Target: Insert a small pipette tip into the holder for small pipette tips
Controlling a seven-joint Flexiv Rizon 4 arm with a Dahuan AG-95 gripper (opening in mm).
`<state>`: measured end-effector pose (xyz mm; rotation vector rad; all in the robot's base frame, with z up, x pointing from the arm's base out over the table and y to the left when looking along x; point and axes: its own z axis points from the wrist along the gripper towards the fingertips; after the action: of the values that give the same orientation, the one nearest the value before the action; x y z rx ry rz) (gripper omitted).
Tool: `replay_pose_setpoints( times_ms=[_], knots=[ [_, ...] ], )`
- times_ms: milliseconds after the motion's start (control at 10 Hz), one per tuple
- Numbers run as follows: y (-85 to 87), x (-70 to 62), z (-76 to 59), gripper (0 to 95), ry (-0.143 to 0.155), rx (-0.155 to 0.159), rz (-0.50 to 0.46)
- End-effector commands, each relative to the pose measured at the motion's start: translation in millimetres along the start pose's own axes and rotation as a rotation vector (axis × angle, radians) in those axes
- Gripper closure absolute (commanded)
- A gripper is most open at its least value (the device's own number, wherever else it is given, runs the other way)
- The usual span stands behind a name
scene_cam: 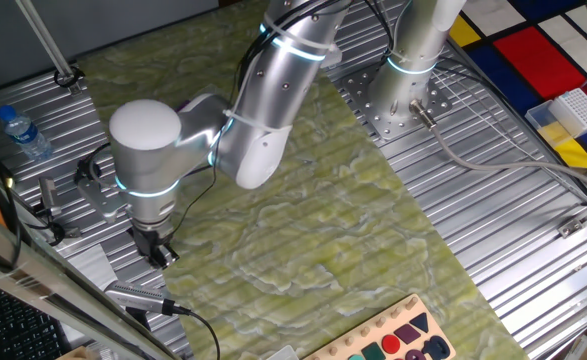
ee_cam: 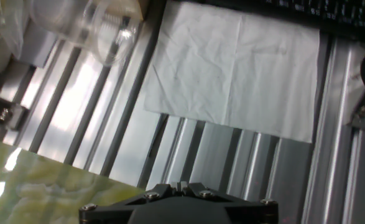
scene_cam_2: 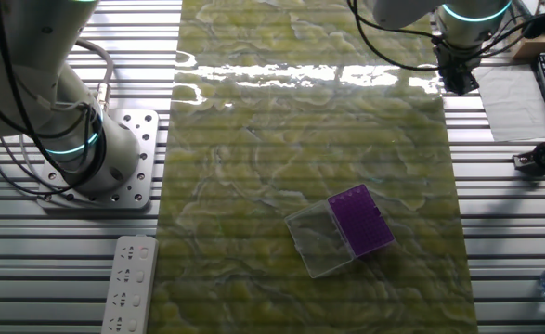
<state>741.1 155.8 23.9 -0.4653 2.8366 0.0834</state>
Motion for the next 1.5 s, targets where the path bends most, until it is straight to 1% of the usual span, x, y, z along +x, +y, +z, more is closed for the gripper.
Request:
replay_pose_setpoints(
  times_ms=[100,300,600,1500],
  knots=[
    [0.2,2.3,2.1,95.0,-0.005,0.002,-0.001],
    [0.6,3.4,5.7,95.0,-0.01,-0.001,0.0],
    [1.3,3.8,7.2,95.0,-0.014,-0.003,0.002],
    [5.2,6.9,13.6,95.0,-0.009,-0.003,0.005]
  ],
)
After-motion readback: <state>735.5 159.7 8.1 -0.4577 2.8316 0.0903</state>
